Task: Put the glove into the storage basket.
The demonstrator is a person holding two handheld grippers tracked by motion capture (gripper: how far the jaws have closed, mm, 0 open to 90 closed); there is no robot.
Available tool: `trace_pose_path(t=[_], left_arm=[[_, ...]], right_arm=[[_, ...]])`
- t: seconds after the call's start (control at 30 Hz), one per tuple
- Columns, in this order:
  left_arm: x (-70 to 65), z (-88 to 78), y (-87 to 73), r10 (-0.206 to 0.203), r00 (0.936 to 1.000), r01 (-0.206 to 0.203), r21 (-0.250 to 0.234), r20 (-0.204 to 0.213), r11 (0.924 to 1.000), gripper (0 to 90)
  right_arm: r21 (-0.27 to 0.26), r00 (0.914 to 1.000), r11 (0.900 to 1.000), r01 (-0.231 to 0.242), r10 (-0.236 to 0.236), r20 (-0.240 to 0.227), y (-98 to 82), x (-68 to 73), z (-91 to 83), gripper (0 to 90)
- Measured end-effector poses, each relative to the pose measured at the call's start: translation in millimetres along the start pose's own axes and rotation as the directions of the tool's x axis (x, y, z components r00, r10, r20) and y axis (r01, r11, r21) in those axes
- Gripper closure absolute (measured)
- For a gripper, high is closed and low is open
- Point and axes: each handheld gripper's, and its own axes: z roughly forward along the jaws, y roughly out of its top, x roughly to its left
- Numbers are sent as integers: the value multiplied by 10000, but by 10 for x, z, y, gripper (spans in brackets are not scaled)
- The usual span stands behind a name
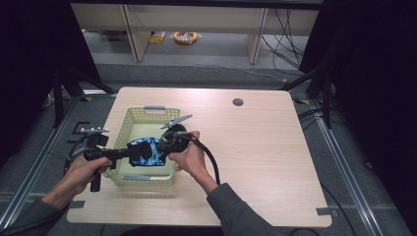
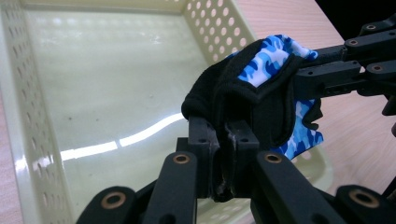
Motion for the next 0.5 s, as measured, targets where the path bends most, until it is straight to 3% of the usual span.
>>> trace_pose_path(t=[0.33, 0.43, 0.47, 0.5], left_arm=[[118, 126, -66, -171, 9996, 178, 283, -246, 9994, 812], [147, 149, -93, -178, 9994, 191, 437, -311, 9989, 801], [167, 144, -101, 12, 9994, 11, 655, -354, 9979, 799], [158, 164, -114, -154, 9992, 173, 511, -382, 9985, 795]], right_arm=[[735, 9992, 9969, -264, 241, 312, -37, -31, 209, 811], [846, 9993, 9963, -172, 144, 339, -50, -28, 265, 810], [912, 9996, 9958, -73, 47, 288, -55, -29, 277, 810], [993, 9993, 9950, -120, 85, 355, -62, -23, 295, 810]])
